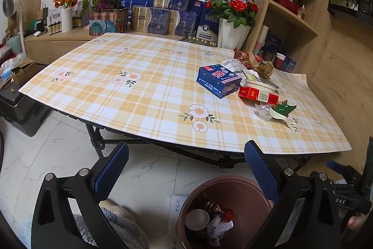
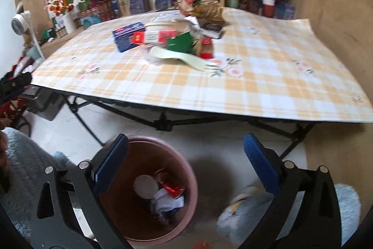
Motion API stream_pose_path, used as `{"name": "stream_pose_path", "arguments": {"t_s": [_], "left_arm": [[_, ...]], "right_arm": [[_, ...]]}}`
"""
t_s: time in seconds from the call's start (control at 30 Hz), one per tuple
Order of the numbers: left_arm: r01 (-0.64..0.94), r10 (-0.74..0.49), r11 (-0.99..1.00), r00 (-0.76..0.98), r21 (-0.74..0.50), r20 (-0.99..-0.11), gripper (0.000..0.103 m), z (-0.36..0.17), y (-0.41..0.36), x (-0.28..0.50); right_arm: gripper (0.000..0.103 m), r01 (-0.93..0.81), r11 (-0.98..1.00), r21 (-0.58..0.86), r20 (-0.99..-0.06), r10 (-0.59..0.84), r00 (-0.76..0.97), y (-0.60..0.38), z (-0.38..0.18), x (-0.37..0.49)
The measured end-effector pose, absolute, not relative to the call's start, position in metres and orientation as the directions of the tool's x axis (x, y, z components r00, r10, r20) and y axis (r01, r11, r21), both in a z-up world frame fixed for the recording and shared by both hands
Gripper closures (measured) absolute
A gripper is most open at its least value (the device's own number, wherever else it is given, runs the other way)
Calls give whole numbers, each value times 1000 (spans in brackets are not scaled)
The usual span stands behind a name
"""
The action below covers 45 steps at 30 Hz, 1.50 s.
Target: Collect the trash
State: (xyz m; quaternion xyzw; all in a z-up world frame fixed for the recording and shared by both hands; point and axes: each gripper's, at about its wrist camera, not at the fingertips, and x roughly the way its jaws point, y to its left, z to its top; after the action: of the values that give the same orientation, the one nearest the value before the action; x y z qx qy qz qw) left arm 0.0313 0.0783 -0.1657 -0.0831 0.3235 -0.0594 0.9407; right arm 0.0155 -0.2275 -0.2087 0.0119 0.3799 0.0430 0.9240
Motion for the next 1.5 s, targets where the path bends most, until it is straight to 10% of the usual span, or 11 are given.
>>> {"name": "stream_pose_path", "arguments": {"t_s": [0.83,1.33,1.5], "left_arm": [[83,-172,980,815,-183,-553,6,-143,71,54],[43,-248,944,750,-328,-614,6,-153,68,127],[68,-263,947,727,-314,-634,6,-163,55,139]], "right_arm": [[8,-212,970,121,-637,239,733,-254,-114,121],[42,-137,916,378,-726,385,570,-239,-163,288],[71,-80,934,348,-795,340,502,-232,-184,308]]}}
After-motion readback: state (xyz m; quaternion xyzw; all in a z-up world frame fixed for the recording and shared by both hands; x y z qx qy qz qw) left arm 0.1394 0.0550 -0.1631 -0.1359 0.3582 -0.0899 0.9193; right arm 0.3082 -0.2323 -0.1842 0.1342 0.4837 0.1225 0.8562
